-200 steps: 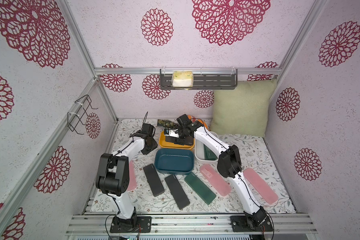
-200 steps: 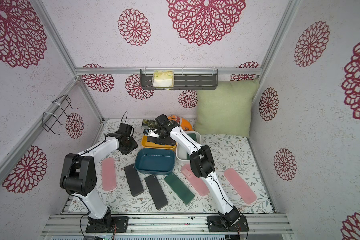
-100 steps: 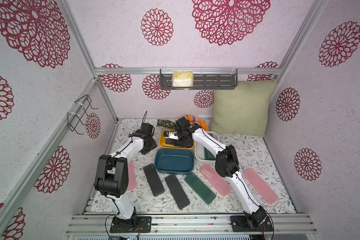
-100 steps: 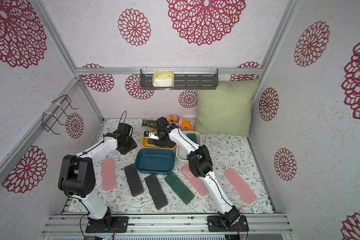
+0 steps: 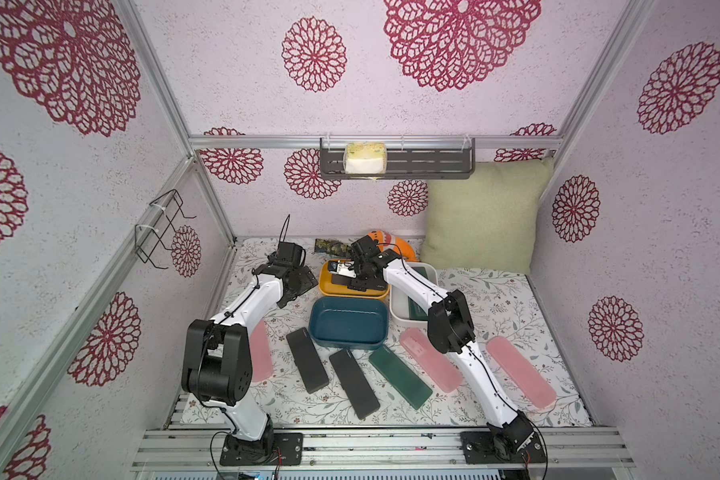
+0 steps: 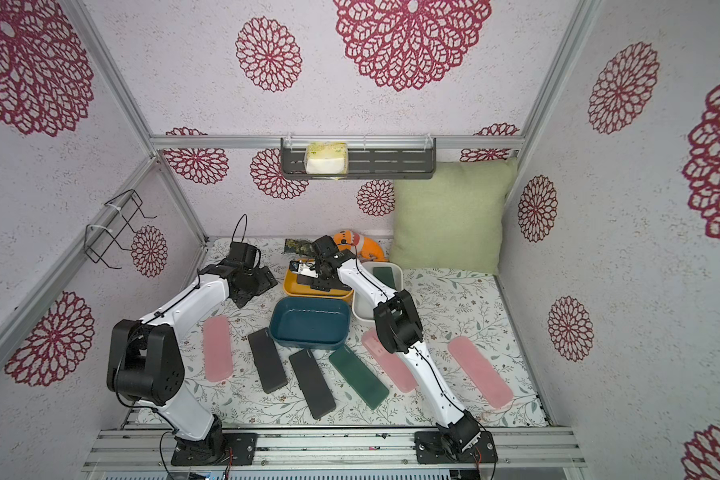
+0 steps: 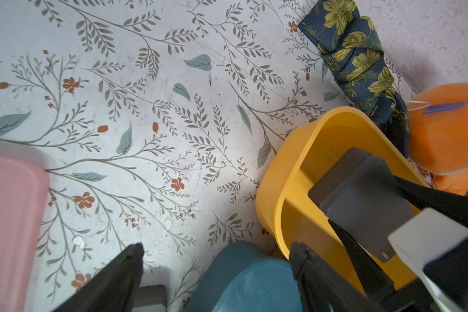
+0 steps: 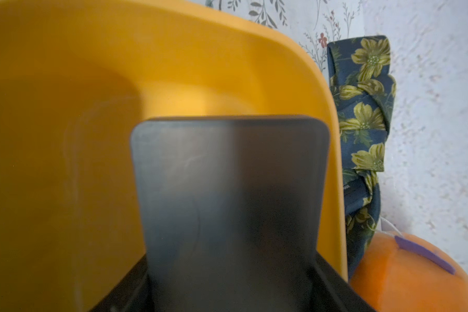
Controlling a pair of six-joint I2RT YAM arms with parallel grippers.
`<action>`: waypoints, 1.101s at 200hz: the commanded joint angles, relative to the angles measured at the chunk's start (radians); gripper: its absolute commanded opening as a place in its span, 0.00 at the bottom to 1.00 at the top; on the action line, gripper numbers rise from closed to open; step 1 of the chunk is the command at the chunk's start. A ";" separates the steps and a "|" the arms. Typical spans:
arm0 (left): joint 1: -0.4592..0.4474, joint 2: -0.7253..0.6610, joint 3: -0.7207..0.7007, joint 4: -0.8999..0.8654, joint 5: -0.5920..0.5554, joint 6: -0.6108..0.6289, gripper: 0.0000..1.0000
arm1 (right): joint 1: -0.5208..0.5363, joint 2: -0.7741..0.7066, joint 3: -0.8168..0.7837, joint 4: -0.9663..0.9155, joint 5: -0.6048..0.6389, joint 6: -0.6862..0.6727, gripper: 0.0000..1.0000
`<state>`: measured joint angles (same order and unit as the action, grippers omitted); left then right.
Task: Place the pencil cases by color into the storage box
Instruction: Place the pencil case at the storage box.
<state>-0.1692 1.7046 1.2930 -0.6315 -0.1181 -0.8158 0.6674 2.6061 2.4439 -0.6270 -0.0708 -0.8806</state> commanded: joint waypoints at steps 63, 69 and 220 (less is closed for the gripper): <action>0.005 -0.080 0.006 0.002 -0.014 0.015 0.98 | -0.020 0.066 0.015 0.062 0.008 0.027 0.50; 0.004 -0.086 0.005 0.002 -0.016 0.015 0.97 | -0.020 0.068 0.015 0.064 0.010 0.026 0.51; 0.004 -0.175 0.008 -0.044 -0.045 0.021 0.97 | -0.022 0.080 0.015 0.100 0.020 0.041 0.84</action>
<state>-0.1692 1.5566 1.2930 -0.6613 -0.1474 -0.8108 0.6624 2.6637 2.4439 -0.5240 -0.0624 -0.8604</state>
